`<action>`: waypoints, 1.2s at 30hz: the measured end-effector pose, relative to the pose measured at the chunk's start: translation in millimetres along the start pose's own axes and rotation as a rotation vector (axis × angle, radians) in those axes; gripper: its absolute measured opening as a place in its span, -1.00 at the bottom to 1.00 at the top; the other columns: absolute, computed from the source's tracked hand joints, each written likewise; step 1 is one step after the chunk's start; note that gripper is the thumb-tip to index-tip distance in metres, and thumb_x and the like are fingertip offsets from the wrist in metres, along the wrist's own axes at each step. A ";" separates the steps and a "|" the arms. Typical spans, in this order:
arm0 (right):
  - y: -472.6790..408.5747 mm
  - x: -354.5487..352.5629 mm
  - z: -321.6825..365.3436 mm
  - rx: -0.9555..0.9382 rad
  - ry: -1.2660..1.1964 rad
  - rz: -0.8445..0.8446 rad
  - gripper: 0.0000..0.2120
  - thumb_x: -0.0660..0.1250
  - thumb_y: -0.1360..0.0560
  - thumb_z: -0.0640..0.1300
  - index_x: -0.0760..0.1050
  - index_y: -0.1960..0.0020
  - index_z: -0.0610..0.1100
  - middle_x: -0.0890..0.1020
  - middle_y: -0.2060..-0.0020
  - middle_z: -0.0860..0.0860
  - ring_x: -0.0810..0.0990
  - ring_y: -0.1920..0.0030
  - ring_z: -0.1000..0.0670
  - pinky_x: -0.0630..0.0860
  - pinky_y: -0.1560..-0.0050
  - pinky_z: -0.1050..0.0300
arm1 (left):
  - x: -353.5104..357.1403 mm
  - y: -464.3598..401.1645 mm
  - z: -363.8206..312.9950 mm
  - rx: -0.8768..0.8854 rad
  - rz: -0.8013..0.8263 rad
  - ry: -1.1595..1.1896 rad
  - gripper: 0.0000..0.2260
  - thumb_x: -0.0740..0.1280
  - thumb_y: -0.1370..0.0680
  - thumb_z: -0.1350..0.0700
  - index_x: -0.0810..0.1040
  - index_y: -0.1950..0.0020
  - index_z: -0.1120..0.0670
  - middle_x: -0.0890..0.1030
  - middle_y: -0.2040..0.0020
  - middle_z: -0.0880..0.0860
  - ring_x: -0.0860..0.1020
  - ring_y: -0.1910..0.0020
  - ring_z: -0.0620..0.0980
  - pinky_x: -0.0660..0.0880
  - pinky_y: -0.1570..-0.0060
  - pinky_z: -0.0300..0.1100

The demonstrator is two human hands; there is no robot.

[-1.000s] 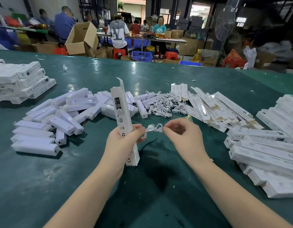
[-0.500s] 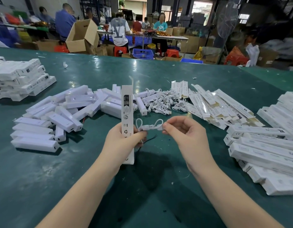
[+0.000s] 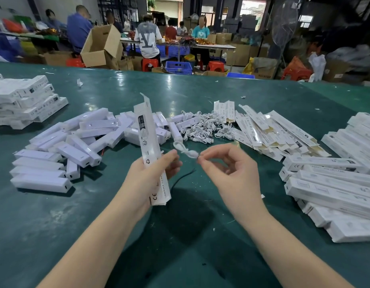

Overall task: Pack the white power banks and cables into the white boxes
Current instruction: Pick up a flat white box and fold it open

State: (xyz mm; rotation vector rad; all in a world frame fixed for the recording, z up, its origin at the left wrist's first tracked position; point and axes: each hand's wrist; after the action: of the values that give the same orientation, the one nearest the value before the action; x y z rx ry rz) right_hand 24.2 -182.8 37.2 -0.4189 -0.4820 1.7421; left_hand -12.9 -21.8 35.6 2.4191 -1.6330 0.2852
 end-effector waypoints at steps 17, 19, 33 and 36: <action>-2.1 -6.2 7.5 0.215 0.200 0.435 -0.41 0.52 -0.36 -0.36 0.51 -0.30 0.03 0.57 -0.13 0.13 0.59 0.11 0.03 0.59 0.06 0.22 | 2.0 8.7 -1.9 0.028 0.221 -0.207 -0.81 0.39 -0.48 0.35 0.52 0.30 0.17 0.63 0.31 0.13 0.65 0.27 0.00 0.54 0.28 -0.28; -5.7 -12.7 10.4 0.300 0.150 0.498 -0.38 0.55 -0.35 -0.33 0.49 -0.33 0.04 0.56 -0.10 0.12 0.61 0.11 0.04 0.59 0.09 0.24 | 2.2 9.1 -1.7 0.006 0.251 -0.211 -0.91 0.41 -0.48 0.33 0.51 0.16 0.30 0.62 0.32 0.13 0.63 0.31 -0.02 0.53 0.29 -0.30; -18.8 -39.4 12.7 0.461 0.093 0.816 -0.53 0.55 -0.39 -0.21 0.58 -0.25 0.06 0.65 -0.16 0.09 0.61 0.06 0.09 0.52 -0.05 0.25 | -1.7 13.1 -7.4 -0.147 0.439 -0.294 -0.77 0.50 -0.34 0.24 0.44 0.24 0.19 0.54 0.35 0.02 0.53 0.39 -0.12 0.49 0.33 -0.32; -19.5 -41.5 11.7 0.503 0.013 0.822 -0.55 0.56 -0.36 -0.21 0.61 -0.22 0.02 0.68 -0.10 0.02 0.62 0.07 0.06 0.54 -0.04 0.20 | -1.6 15.5 -9.1 -0.176 0.469 -0.286 -0.78 0.47 -0.31 0.20 0.45 0.19 0.22 0.55 0.35 0.00 0.52 0.40 -0.12 0.49 0.34 -0.31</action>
State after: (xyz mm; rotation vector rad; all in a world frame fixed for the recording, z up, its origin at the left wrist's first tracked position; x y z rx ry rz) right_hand 43.2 -220.6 58.4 -0.2728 0.1949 2.5529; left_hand -28.3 -23.5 44.9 1.9940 -2.2369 -0.1412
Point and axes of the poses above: each hand's wrist, its own y-axis away from the middle knuckle, its own x-axis out of the palm, z = x × y
